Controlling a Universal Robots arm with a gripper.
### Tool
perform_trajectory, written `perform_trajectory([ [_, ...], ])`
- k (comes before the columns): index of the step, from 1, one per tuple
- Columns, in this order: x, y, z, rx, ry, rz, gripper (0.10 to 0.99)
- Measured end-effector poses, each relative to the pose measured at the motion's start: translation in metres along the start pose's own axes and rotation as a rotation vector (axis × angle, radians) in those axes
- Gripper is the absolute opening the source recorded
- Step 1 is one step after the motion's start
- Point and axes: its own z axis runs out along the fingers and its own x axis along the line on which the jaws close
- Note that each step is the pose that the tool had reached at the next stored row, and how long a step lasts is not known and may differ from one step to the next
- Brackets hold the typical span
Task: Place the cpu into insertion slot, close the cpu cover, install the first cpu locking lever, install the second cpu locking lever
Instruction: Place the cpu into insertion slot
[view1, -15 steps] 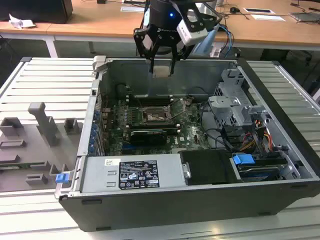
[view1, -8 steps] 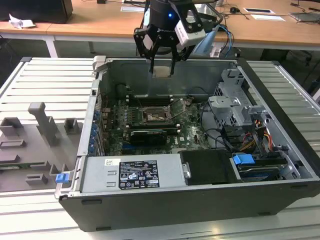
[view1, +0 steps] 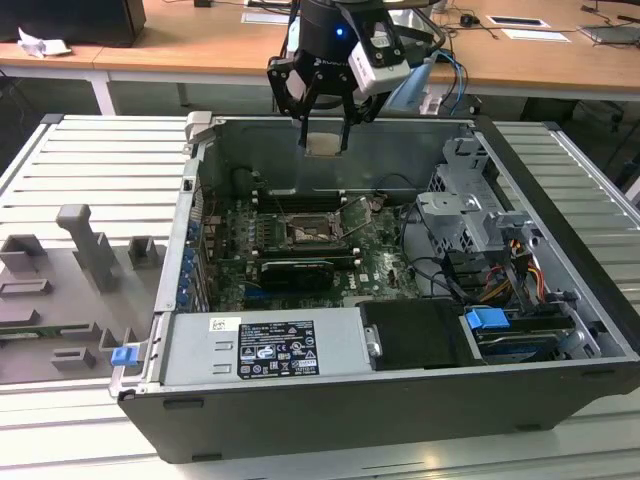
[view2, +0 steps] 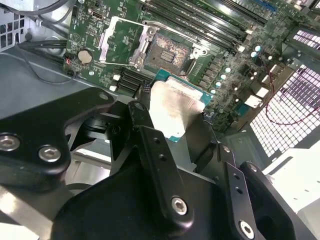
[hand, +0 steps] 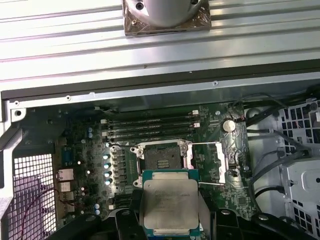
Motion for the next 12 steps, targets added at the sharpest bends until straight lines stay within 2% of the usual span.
perform_trajectory([
  [12, 0.0, -0.0001, 0.0007, -0.001, -0.0034, 0.039, 0.525],
])
